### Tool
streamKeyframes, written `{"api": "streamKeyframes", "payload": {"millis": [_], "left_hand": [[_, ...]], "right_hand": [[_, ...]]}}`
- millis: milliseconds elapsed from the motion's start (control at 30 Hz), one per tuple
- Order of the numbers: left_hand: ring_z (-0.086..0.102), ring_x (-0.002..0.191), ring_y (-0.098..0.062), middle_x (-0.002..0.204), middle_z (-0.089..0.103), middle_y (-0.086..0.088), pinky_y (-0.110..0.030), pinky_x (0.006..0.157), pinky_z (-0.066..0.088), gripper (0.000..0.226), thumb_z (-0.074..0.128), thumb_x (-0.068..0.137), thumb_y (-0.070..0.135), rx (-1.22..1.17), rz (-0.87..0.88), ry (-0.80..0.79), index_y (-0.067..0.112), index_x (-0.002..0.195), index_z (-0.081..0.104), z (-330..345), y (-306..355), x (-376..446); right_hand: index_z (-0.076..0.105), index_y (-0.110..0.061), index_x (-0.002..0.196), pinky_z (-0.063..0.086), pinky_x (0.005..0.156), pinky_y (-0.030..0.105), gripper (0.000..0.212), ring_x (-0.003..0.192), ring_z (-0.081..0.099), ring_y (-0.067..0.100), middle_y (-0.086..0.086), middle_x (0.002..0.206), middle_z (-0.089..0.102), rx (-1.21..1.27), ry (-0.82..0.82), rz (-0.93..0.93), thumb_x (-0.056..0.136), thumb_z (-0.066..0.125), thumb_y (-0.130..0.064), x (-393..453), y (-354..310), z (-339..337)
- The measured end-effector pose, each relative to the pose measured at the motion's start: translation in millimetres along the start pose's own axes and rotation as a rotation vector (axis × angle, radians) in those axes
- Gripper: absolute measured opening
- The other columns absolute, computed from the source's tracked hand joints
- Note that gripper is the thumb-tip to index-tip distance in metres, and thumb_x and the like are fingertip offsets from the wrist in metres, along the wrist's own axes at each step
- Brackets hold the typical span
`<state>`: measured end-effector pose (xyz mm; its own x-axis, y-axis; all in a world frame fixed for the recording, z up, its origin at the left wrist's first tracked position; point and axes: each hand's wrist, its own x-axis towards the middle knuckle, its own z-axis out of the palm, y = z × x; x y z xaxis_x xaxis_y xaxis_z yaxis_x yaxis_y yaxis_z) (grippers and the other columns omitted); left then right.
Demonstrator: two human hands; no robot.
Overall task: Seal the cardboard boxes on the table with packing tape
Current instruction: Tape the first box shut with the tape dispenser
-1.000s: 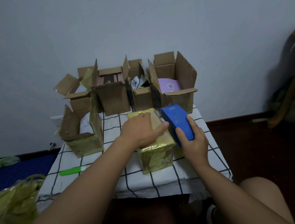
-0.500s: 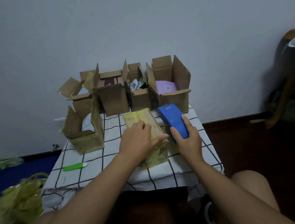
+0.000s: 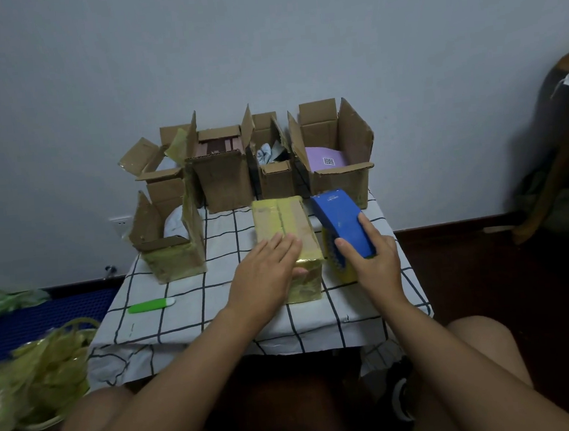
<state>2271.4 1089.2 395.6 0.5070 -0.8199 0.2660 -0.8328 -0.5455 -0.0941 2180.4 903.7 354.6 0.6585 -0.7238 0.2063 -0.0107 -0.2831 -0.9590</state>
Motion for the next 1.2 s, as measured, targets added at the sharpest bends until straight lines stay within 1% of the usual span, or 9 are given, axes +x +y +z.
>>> {"api": "streamKeyframes", "payload": {"millis": [133,267,333,533,633,733,900,1033,1200], "left_hand": [[0.032,0.145,-0.024,0.155,0.036,-0.009,-0.029,0.115,0.014,0.057,0.039,0.103,0.041,-0.077,0.016,0.002,0.009,0.15,0.036,2.8,-10.2,-0.6],[0.055,0.127,-0.029,0.135,0.06,-0.012,-0.037,0.105,0.036,0.044,0.055,0.094,0.028,-0.143,0.052,0.098,0.007,0.133,0.058,9.0,-17.0,-2.9],[0.06,0.12,-0.028,0.128,0.065,-0.011,-0.038,0.101,0.037,0.045,0.056,0.089,0.029,-0.138,0.036,0.143,0.006,0.127,0.064,14.1,-15.4,-3.0],[0.049,0.133,-0.024,0.141,0.055,-0.005,-0.038,0.109,0.037,0.051,0.042,0.098,0.042,-0.194,0.043,0.106,0.012,0.137,0.056,3.8,-15.2,-5.2],[0.036,0.14,-0.013,0.151,0.043,0.007,-0.033,0.114,0.03,0.054,0.046,0.099,0.05,-0.404,-0.09,0.017,0.022,0.145,0.047,-11.3,-11.7,-4.0],[0.055,0.117,-0.011,0.129,0.061,0.007,-0.031,0.097,0.046,0.044,0.05,0.097,0.049,-0.727,-0.291,0.075,0.023,0.131,0.061,-29.1,-7.8,3.3],[0.064,0.084,-0.012,0.095,0.071,0.001,-0.026,0.073,0.051,0.033,0.049,0.1,0.041,-1.241,-0.567,0.156,0.015,0.1,0.07,-59.3,1.2,27.0],[0.059,0.063,-0.015,0.076,0.066,-0.005,-0.026,0.059,0.048,0.047,0.047,0.099,0.05,-1.575,-0.715,-0.005,0.008,0.092,0.066,-85.7,9.9,35.5],[0.059,0.062,-0.021,0.073,0.063,-0.009,-0.03,0.056,0.047,0.056,0.053,0.087,0.066,-1.733,-0.702,-0.157,0.01,0.094,0.056,-102.0,7.5,26.6]], "right_hand": [[0.046,-0.037,0.146,0.039,0.075,0.0,0.066,0.097,0.049,-0.006,-0.003,0.115,0.043,-0.011,-0.005,-0.005,0.087,0.075,-0.036,0.9,-2.8,-1.1],[0.046,-0.033,0.144,0.046,0.094,0.017,0.068,0.11,0.052,-0.002,-0.015,0.132,0.049,0.011,-0.024,-0.052,0.085,0.078,-0.032,-0.7,-2.6,-2.0],[0.047,-0.034,0.139,0.048,0.099,0.029,0.067,0.12,0.052,0.007,-0.015,0.138,0.049,-0.029,-0.028,-0.06,0.081,0.081,-0.034,1.9,-2.0,-2.6],[0.042,-0.031,0.134,0.052,0.077,0.033,0.063,0.099,0.055,0.016,-0.007,0.122,0.049,-0.168,-0.082,-0.023,0.082,0.078,-0.028,13.2,-20.6,-5.3],[0.051,-0.029,0.132,0.052,0.083,0.031,0.058,0.108,0.055,0.015,-0.008,0.124,0.05,-0.02,-0.058,-0.027,0.082,0.079,-0.022,12.4,-30.9,-18.1],[0.06,-0.031,0.123,0.052,0.085,0.027,0.048,0.109,0.057,0.012,-0.013,0.119,0.057,0.163,-0.068,-0.072,0.083,0.079,-0.015,13.8,-50.1,-44.3],[0.069,-0.029,0.112,0.056,0.078,0.024,0.037,0.101,0.066,0.019,-0.007,0.111,0.068,0.369,-0.166,-0.12,0.084,0.072,-0.005,16.8,-84.1,-80.6],[0.068,-0.021,0.116,0.057,0.068,0.027,0.042,0.09,0.069,0.018,-0.003,0.111,0.07,0.482,-0.301,-0.066,0.074,0.064,-0.02,11.6,-94.6,-81.6],[0.065,-0.017,0.125,0.057,0.077,0.04,0.06,0.098,0.066,0.028,0.013,0.12,0.066,0.557,-0.41,-0.033,0.067,0.067,-0.036,12.6,-89.3,-73.7]]}}
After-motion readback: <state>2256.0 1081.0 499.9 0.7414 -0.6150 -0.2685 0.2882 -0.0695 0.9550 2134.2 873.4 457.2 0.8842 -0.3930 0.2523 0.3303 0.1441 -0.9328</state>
